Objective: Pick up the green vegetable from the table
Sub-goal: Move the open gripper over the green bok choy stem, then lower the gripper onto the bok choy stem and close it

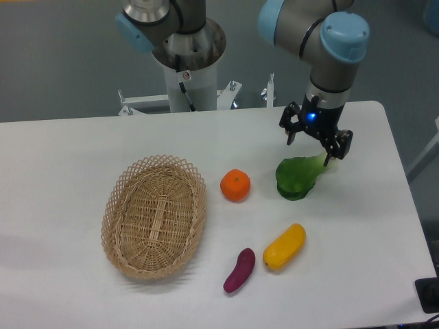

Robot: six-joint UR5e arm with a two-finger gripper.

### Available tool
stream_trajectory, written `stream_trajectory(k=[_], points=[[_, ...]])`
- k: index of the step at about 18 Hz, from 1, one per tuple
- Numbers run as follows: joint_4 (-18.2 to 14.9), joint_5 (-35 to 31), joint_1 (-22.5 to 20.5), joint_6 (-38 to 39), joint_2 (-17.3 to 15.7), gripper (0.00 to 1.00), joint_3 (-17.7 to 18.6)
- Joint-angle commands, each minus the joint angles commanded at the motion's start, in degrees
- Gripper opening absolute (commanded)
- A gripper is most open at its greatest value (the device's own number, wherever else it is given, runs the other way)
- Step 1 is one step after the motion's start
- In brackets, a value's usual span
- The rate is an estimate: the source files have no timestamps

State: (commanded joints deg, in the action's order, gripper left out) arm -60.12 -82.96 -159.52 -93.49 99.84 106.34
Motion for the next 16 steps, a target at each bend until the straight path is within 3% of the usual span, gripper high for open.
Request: stream_trajectory(k=[4, 6, 9, 13, 16], points=[[0.4, -9.2, 0.4, -9.1, 1.5, 1.00, -0.3], [0.7, -10.5, 0.1, -11.6, 2.9, 1.00, -0.4], [5.6, -10.7, -0.9, -13.4, 4.6, 1.00, 0.1], [7.5, -10.7, -3.3, -17.2, 6.2, 1.00, -0.2], [11.6, -10.9, -4.0, -18.7, 7.6, 1.00, 0.4]])
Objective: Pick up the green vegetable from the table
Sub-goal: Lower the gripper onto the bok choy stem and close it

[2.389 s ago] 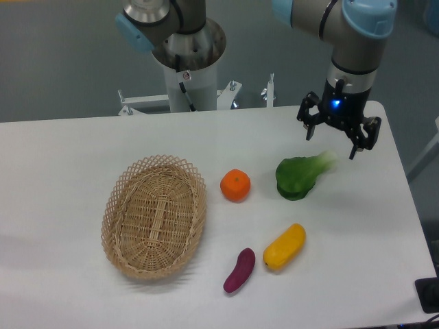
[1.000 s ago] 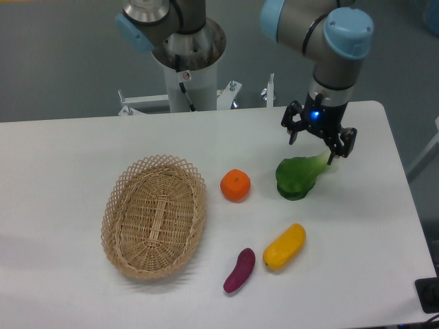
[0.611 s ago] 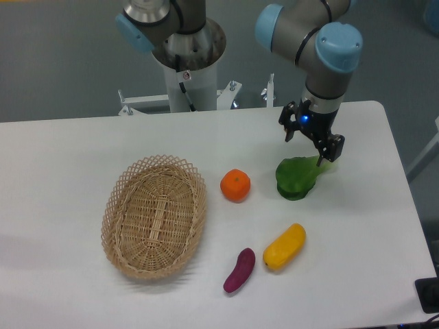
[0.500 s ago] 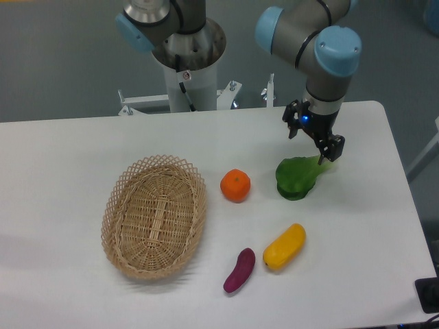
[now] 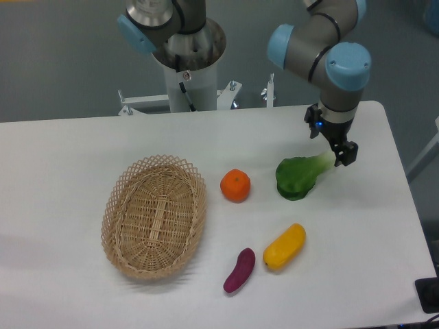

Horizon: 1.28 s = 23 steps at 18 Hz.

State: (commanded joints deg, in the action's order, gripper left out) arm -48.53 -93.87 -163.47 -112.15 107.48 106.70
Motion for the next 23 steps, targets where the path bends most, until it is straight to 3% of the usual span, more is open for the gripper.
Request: stream_trajectory(k=[3, 8, 23], points=[[2.6, -1.5, -0.3, 0.7, 0.9, 1.00, 1.3], [2.7, -2.4, -1.3, 3.1, 1.0, 1.00, 4.0], [4.1, -2.2, -0.8, 5.0, 4.1, 1.00, 4.7]])
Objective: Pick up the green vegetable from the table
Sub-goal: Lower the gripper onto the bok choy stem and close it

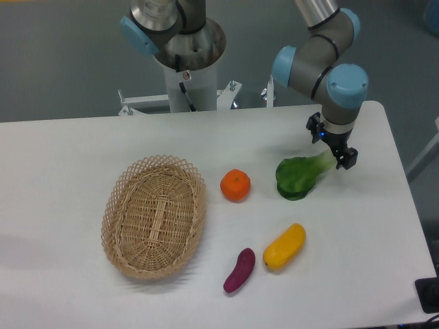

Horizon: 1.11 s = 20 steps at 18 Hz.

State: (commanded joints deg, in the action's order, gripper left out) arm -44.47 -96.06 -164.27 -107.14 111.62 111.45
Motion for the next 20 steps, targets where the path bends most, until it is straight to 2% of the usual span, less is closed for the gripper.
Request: stream_trajectory(k=[3, 5, 6, 7, 8, 14, 20], points=[[0.2, 0.1, 0.0, 0.2, 0.1, 1.00, 0.0], [1.1, 0.2, 0.2, 1.0, 0.2, 0.95, 0.1], [2.1, 0.1, 0.6, 2.7, 0.4, 0.91, 0.1], [2.4, 0.1, 0.9, 4.1, 0.9, 0.82, 0.1], [2.5, 0.1, 1.1, 4.5, 0.9, 0.81, 0.1], [2.4, 0.1, 1.0, 4.0, 0.5, 0.47, -0.2], [2.4, 0.4, 0.9, 4.1, 0.3, 0.42, -0.6]])
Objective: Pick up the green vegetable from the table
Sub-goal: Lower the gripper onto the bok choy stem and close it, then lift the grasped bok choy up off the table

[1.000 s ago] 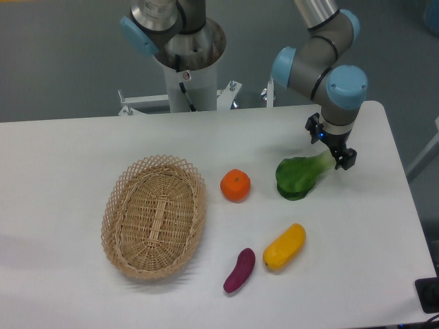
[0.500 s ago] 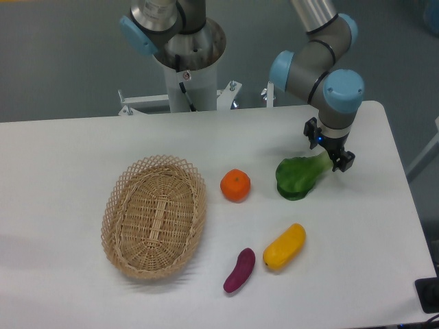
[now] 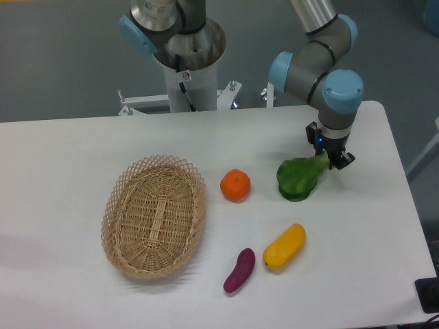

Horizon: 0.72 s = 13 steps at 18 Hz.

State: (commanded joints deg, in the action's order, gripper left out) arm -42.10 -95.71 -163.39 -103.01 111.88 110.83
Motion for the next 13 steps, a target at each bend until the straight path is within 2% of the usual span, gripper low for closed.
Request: stream_trajectory(k=[5, 9, 10, 13], points=[[-0.1, 1.5, -0.1, 0.3, -1.1, 0.41, -1.6], [-0.9, 7.4, -0.5, 0.3, -4.0, 0.40, -2.9], [-1.1, 9.3, -0.6, 0.6, -4.8, 0.36, -3.3], [-1.8, 15.8, -0.1, 4.4, -6.5, 0.36, -4.0]])
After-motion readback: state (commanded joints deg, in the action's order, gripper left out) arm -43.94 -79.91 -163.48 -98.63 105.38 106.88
